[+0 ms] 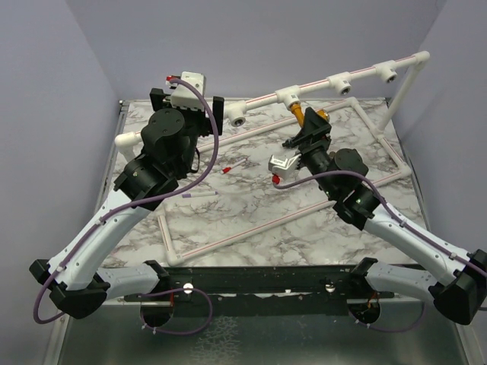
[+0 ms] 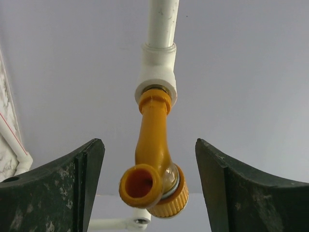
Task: Install the water faucets
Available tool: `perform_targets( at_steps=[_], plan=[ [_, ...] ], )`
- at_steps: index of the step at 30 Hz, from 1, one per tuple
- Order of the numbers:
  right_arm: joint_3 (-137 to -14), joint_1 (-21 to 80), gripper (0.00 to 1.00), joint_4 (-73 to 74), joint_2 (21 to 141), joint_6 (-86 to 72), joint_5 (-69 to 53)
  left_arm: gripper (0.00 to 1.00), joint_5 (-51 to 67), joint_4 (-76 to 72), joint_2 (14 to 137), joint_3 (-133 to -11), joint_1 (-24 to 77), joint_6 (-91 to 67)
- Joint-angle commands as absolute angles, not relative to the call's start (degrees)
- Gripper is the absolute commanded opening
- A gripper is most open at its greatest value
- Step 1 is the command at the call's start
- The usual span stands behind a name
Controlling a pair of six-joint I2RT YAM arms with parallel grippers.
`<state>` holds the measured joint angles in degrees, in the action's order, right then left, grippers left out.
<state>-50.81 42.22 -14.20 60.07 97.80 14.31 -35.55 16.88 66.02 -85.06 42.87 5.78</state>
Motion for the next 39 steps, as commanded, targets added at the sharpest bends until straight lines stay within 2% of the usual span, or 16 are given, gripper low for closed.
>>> perform_targets(
  at_steps=[1,4,7,9,13,15,29,39],
  plan=[
    [-50.04,42.45,0.77,-22.06,62.13,101.16,19.15,0.99,-43.06,17.00,65.77,-83.78,42.43,8.29],
    [-49.72,42.45,0.70,-22.90,62.49,100.72,19.58,0.99,-43.36,16.68,65.95,-82.31,40.71,7.65],
    [-49.36,42.45,0.59,-23.10,62.32,99.40,20.07,0.99,-41.40,17.22,66.16,-81.30,38.98,5.72],
    [-48.99,42.45,0.47,-23.18,62.09,98.37,20.66,0.99,-40.48,17.80,66.33,-80.77,37.92,4.52],
    [-48.28,42.45,0.13,-23.25,61.32,93.49,21.17,0.99,-38.32,18.37,66.33,-79.37,36.30,2.38],
    [-48.25,42.54,0.01,-22.13,61.14,89.46,21.30,0.99,-37.29,18.73,66.42,-78.79,36.06,1.25],
    [-51.71,42.98,0.01,-22.04,59.89,36.89,20.61,0.99,-34.64,21.12,66.74,-76.11,35.94,0.25],
    [-53.21,42.98,0.00,-24.23,60.74,-4.26,27.00,0.99,-33.74,22.14,66.06,-74.10,35.94,0.23]
  ],
)
